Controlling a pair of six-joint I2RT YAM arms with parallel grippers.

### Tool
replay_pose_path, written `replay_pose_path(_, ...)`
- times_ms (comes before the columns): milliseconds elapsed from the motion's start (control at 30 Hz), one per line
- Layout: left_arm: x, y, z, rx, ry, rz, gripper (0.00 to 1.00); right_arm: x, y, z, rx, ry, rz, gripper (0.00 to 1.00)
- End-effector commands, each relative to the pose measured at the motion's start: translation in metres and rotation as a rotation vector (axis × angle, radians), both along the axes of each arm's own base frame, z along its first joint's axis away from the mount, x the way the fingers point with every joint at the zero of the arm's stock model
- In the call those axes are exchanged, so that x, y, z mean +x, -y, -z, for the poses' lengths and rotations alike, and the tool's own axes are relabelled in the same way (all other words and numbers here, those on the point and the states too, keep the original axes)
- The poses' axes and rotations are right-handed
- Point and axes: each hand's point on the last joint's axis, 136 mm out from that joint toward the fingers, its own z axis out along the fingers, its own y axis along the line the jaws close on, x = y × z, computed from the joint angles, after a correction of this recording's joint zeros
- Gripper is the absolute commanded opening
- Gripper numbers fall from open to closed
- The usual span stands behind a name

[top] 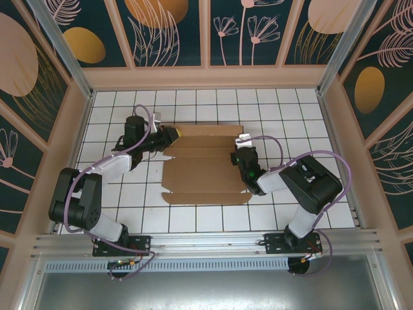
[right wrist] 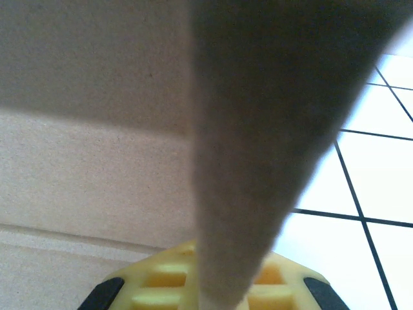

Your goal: Fold the paper box

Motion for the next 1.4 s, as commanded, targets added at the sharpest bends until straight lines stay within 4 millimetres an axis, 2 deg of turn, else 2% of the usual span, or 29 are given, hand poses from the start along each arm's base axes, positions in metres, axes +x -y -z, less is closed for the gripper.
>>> replay_pose_path(0,-0.004,0.007,0.0,-0.032,0.012,0.039,0.1,-0.008,-0.009,0.012,-0.021,-0.043,-0.054,0.09)
replay_pose_path(200,-0.005,0.008,0.001,-0.047,0.012,0.05,0.08,-0.008,-0.01,0.012,-0.02,-0.044,-0.055,0.09)
replay_pose_path(300,-0.006,0.008,0.003,-0.042,0.01,0.052,0.02,-0.007,-0.009,0.013,-0.021,-0.046,-0.048,0.09)
replay_pose_path(400,-0.005,0.006,0.008,-0.013,-0.001,0.044,0.03,-0.006,-0.006,0.013,-0.023,-0.049,-0.033,0.09)
replay_pose_path(433,-0.004,0.004,0.01,0.006,-0.005,0.035,0.07,-0.006,-0.005,0.014,-0.027,-0.05,-0.027,0.09)
replay_pose_path(567,-0.008,-0.014,0.009,0.132,-0.004,-0.041,0.35,-0.003,0.006,0.014,-0.033,-0.06,0.022,0.09)
replay_pose_path(667,-0.015,-0.038,0.004,0.268,0.014,-0.123,0.47,-0.001,0.012,0.014,-0.036,-0.062,0.046,0.09)
replay_pose_path(767,-0.024,-0.059,0.001,0.374,0.012,-0.191,0.51,0.0,0.013,0.013,-0.043,-0.059,0.05,0.09)
replay_pose_path(867,-0.032,-0.088,0.0,0.498,0.031,-0.292,0.51,0.001,0.012,0.013,-0.044,-0.06,0.05,0.09)
replay_pose_path(933,-0.037,-0.096,0.003,0.528,0.032,-0.321,0.5,0.001,0.012,0.013,-0.041,-0.061,0.05,0.09)
replay_pose_path(1000,-0.041,-0.095,0.012,0.515,0.012,-0.316,0.48,0.001,0.012,0.013,-0.042,-0.063,0.048,0.09)
replay_pose_path(1133,-0.044,-0.099,0.037,0.536,-0.039,-0.329,0.36,0.0,0.012,0.016,-0.043,-0.069,0.046,0.09)
replay_pose_path(1267,-0.034,-0.1,0.054,0.565,-0.067,-0.33,0.22,-0.001,0.011,0.017,-0.046,-0.071,0.043,0.08)
replay_pose_path(1367,-0.024,-0.093,0.061,0.53,-0.076,-0.327,0.22,-0.001,0.011,0.016,-0.045,-0.071,0.039,0.08)
